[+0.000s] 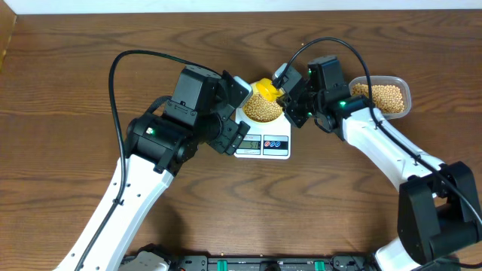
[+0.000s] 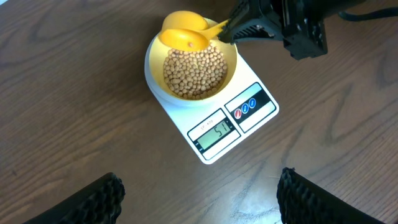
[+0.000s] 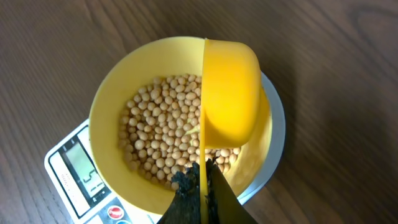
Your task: Scoop item into bowl and weigh 50g on scale
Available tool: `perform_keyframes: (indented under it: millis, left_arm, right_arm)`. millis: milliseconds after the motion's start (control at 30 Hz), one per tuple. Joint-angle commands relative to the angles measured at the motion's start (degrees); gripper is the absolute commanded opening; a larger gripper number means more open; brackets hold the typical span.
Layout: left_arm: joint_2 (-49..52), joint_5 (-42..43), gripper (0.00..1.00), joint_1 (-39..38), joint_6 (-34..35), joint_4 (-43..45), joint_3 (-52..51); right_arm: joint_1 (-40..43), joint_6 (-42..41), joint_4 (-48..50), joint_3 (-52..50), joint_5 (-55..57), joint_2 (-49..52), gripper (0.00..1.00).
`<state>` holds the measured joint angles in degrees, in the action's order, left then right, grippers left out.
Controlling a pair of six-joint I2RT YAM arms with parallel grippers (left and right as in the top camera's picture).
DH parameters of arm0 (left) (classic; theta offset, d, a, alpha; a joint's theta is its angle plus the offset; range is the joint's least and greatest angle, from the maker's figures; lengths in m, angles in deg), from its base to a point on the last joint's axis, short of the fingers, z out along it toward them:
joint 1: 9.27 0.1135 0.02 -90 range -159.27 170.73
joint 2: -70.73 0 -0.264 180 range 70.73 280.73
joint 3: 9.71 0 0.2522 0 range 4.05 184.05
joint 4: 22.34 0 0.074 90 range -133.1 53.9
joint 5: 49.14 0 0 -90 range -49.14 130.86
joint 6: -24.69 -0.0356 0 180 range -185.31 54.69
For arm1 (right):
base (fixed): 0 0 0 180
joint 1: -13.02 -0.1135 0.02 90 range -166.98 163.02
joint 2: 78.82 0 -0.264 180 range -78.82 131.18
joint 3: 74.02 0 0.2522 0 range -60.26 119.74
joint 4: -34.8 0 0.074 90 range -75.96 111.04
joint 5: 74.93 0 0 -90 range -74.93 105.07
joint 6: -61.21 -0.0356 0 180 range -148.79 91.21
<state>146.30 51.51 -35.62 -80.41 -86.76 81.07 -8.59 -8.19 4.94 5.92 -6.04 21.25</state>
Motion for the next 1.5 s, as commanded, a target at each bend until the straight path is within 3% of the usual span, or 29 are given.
perform_keyframes:
  millis: [0,633,1467]
  left_arm:
    - [0.04,0.7,0.81,0.24,-0.52,-0.09,0.46]
    - [0.04,0.7,0.81,0.24,-0.52,-0.09,0.46]
    - [0.04,0.7,0.81,0.24,-0.52,-0.09,0.46]
  right_arm:
    - [-0.26,0.92,-0.15,0.46,0.0,0.9,0.01]
    - [-3.89,0.85,-0.76,0.46,-0.24,2.93,0.01]
    - [1.07,-3.04,-2.73,0.48,-9.14,2.91,0.01]
